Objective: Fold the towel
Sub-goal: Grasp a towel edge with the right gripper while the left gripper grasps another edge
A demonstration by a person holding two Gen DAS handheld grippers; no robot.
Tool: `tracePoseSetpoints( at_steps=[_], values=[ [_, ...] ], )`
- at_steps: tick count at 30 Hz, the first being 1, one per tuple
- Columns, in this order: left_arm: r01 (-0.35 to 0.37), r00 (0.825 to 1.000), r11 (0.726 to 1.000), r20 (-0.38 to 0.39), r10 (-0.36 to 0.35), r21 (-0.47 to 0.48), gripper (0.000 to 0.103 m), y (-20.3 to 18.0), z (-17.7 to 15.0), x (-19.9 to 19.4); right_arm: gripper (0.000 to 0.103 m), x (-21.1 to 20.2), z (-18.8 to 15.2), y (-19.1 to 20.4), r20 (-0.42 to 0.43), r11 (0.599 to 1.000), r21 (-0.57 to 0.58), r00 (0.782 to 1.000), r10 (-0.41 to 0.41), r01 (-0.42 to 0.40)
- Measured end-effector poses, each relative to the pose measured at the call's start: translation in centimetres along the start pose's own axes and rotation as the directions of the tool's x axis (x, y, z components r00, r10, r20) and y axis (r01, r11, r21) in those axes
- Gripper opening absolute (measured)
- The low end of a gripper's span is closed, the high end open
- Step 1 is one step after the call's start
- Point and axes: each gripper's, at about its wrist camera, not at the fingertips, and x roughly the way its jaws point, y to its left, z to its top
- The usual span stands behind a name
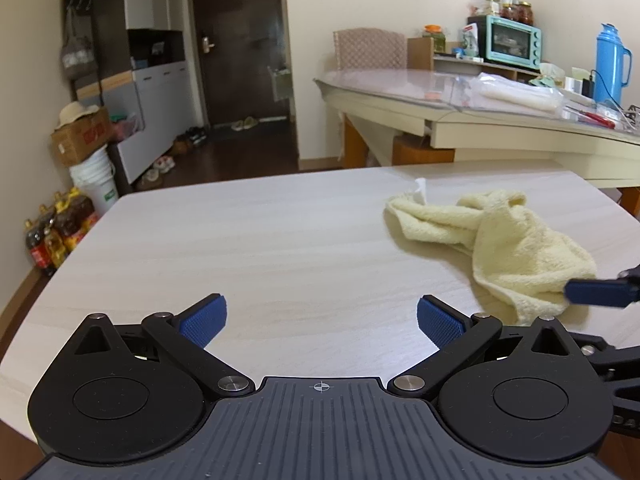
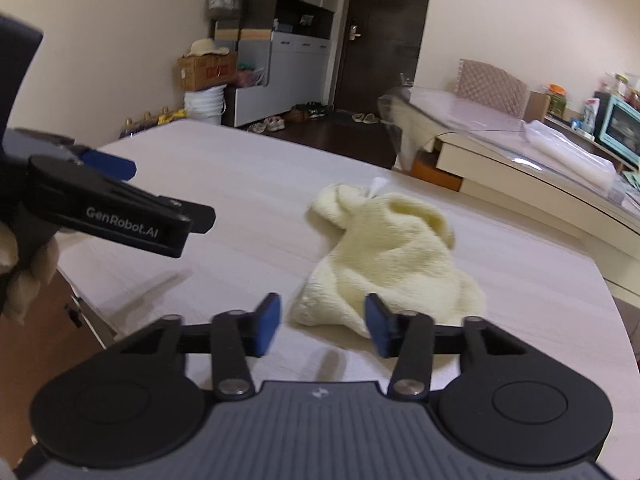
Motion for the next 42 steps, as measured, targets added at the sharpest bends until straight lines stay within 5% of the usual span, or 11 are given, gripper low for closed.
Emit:
tracePoseSetpoints(
  at_steps=[4, 9, 15, 20, 26, 28, 30, 35, 37, 40, 42],
  values=[
    [0.002, 1.0, 1.0, -0.009, -0.002, -0.01, 0.103, 0.6, -0.1, 0.7, 0.04, 1.3, 0.1, 1.0, -0.025, 0.999, -0.036, 0.999, -0.038, 0.037],
    [0.06, 0.998, 0.998, -0.007, -0.06, 0.03, 0.103, 0.4, 0.9, 1.6, 0.018, 1.6, 0.0, 0.7, -0.036, 0.996, -0.057, 0.997, -0.074, 0.072],
    [0.129, 0.992, 0.989, -0.008, -0.129, 0.078, 0.103, 0.2, 2.1, 2.7, 0.016, -1.1, -0.2, -2.3, 0.014, 0.999, -0.023, 0.999, -0.048, 0.048],
    [0.285, 0.957, 0.945, -0.001, -0.289, 0.16, 0.103, -1.3, 5.6, 3.5, 0.016, -4.4, -1.7, -4.8, 0.043, 0.996, -0.042, 0.996, -0.083, 0.084],
    [0.39, 0.914, 0.851, -0.033, -0.405, 0.351, 0.101, -6.9, 10.1, 5.0, 0.016, -5.5, -3.3, -4.9, 0.044, 0.988, -0.11, 0.994, -0.102, 0.107],
    [0.423, 0.899, 0.814, -0.074, -0.431, 0.398, 0.093, -9.3, 11.2, 5.9, 0.016, -5.8, -3.6, -5.0, 0.049, 0.988, -0.114, 0.994, -0.101, 0.106],
    [0.449, 0.887, 0.773, -0.123, -0.444, 0.448, 0.065, -11.8, 12.0, 6.8, 0.016, -5.8, -3.9, -4.8, 0.054, 0.987, -0.124, 0.994, -0.097, 0.103],
    [0.49, 0.87, 0.654, -0.273, -0.41, 0.577, 0.065, -17.2, 12.0, 9.3, 0.016, -5.8, -4.3, -4.7, 0.06, 0.987, -0.132, 0.994, -0.088, 0.095],
    [0.493, 0.87, 0.628, -0.32, -0.376, 0.603, 0.063, -18.7, 11.7, 10.5, 0.016, -5.7, -4.4, -4.7, 0.059, 0.987, -0.131, 0.995, -0.082, 0.089],
    [0.477, 0.878, 0.602, -0.37, -0.303, 0.641, 0.041, -20.5, 11.1, 12.2, 0.016, -5.6, -4.5, -4.8, 0.057, 0.989, -0.127, 0.996, -0.07, 0.077],
    [0.464, 0.885, 0.607, -0.369, -0.285, 0.645, 0.008, -21.0, 11.3, 12.6, 0.016, -5.4, -4.5, -4.9, 0.055, 0.99, -0.122, 0.997, -0.063, 0.069]
  ],
)
